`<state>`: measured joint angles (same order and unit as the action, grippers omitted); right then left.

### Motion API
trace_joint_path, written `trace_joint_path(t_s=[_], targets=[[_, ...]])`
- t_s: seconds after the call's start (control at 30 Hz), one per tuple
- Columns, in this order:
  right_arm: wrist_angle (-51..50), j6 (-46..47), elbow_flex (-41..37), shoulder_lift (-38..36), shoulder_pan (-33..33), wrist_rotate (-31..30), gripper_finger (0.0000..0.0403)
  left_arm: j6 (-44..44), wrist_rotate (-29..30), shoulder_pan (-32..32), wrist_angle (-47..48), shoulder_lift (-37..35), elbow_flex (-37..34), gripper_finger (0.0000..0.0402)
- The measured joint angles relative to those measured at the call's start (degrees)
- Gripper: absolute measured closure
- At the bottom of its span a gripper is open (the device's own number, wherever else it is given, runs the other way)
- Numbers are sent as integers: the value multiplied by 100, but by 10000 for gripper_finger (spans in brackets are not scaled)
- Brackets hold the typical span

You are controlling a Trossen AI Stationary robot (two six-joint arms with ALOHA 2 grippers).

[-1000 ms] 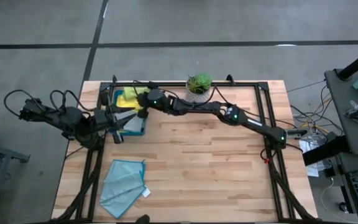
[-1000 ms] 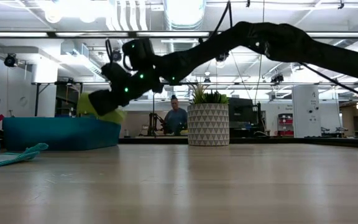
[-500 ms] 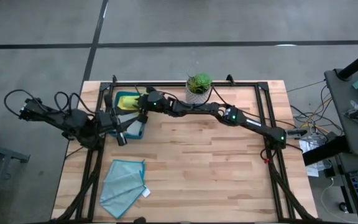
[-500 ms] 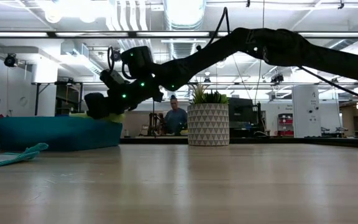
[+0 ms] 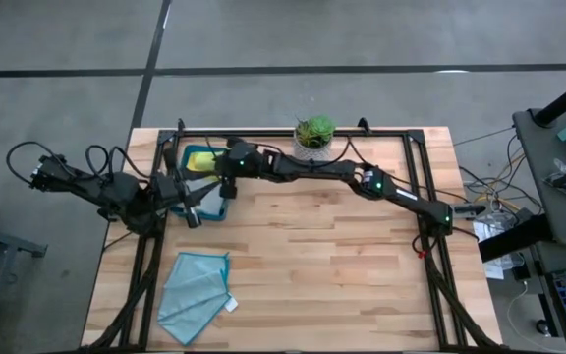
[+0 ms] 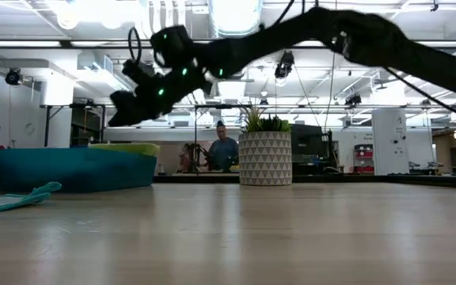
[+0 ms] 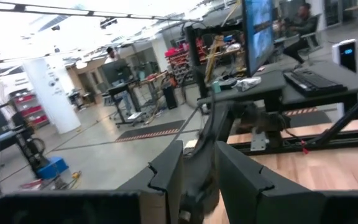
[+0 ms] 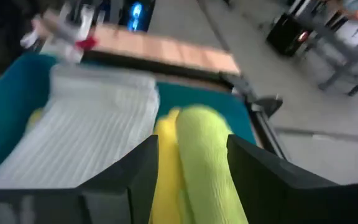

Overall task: Fold microfiber towels
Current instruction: Put the folded green towel into the blue bin

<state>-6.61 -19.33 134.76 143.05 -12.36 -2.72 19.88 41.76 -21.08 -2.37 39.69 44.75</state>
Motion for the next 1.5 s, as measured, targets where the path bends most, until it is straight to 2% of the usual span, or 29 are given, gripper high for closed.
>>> trace_joint_path(t_s=[0.17,0.3,0.43,0.57,0.8,0.9,1.0,1.07,1.13,1.33,1.5], targets=[[-2053,-109,-3,-670,11,284,235,-18,212,0,52,23,-4,322],[-3554,17,-103,-1225,17,628,246,-452,206,-2,352,98,-4,322],[-4183,247,-846,-1922,137,757,259,-1129,207,0,947,184,-4,322],[-3627,489,-2282,-2982,304,788,272,-1876,180,0,1612,316,-4,322],[-1461,582,-5098,-4775,525,767,286,-2719,-213,11,2387,720,-4,322],[-524,583,-6114,-5402,536,774,289,-2903,-873,68,2431,981,-3,322],[226,585,-6949,-5920,507,720,289,-3186,-1874,225,2461,1304,0,322],[680,580,-7431,-6218,503,707,289,-3388,-2535,358,2652,1519,15,322],[1080,536,-7833,-6509,510,716,289,-3627,-2951,519,2968,1733,82,322],[1572,379,-8574,-7192,503,706,289,-4145,-3531,1310,4938,2347,703,322],[1592,238,-8915,-7614,449,718,289,-3789,-3593,2069,6523,2869,1321,322]])
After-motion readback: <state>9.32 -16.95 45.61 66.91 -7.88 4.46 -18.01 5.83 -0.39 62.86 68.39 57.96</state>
